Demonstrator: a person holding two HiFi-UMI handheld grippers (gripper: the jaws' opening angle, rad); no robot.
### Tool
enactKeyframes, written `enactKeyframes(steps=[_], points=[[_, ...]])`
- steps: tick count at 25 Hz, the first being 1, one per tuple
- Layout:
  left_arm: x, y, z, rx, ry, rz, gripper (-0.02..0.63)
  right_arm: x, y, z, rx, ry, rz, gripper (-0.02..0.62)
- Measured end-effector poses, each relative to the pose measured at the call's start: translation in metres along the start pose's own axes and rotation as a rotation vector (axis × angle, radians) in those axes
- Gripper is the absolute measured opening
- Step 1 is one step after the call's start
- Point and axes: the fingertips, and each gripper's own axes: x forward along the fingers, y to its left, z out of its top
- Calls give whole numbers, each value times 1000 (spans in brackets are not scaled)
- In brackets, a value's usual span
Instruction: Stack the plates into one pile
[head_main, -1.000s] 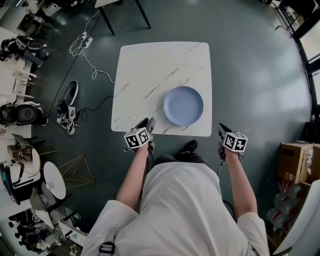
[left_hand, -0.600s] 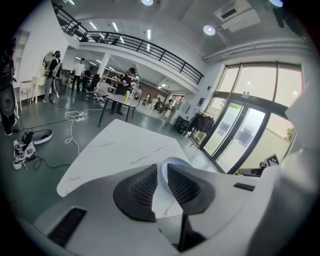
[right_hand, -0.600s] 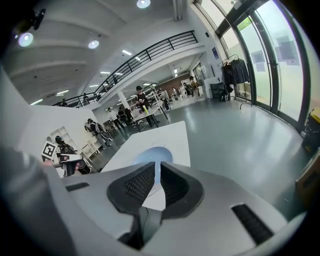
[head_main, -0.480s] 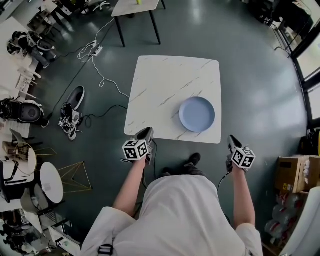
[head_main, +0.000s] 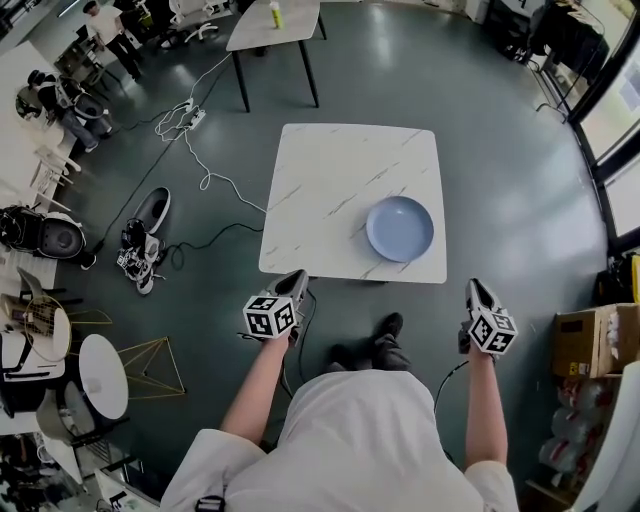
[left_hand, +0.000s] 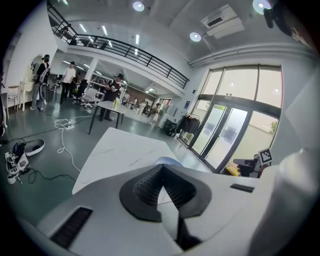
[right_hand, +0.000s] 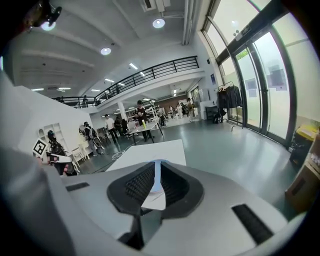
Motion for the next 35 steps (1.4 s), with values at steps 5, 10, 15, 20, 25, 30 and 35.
enactKeyframes(steps=[5, 10, 15, 20, 25, 30, 35], points=[[-14, -16, 1, 6, 10, -24, 12, -22, 19, 9, -14, -48, 37, 51], [-23, -41, 11, 19, -34, -36, 12, -29, 21, 18, -27, -59, 85, 51], [-24, -64, 7, -5, -55, -64, 13, -31, 12, 18, -35, -44, 117, 46], [-20, -81, 8, 15, -73, -52, 12, -37, 3, 36, -84, -65, 155, 41], [-19, -89, 9, 24, -82, -41, 12, -39, -5, 45, -88, -71, 173, 40], [-21, -88, 16, 27, -92, -31, 12, -36, -1, 52, -92, -76, 191, 40], [-21, -88, 15, 31, -88, -26, 12, -36, 0, 52, -92, -78, 205, 41]])
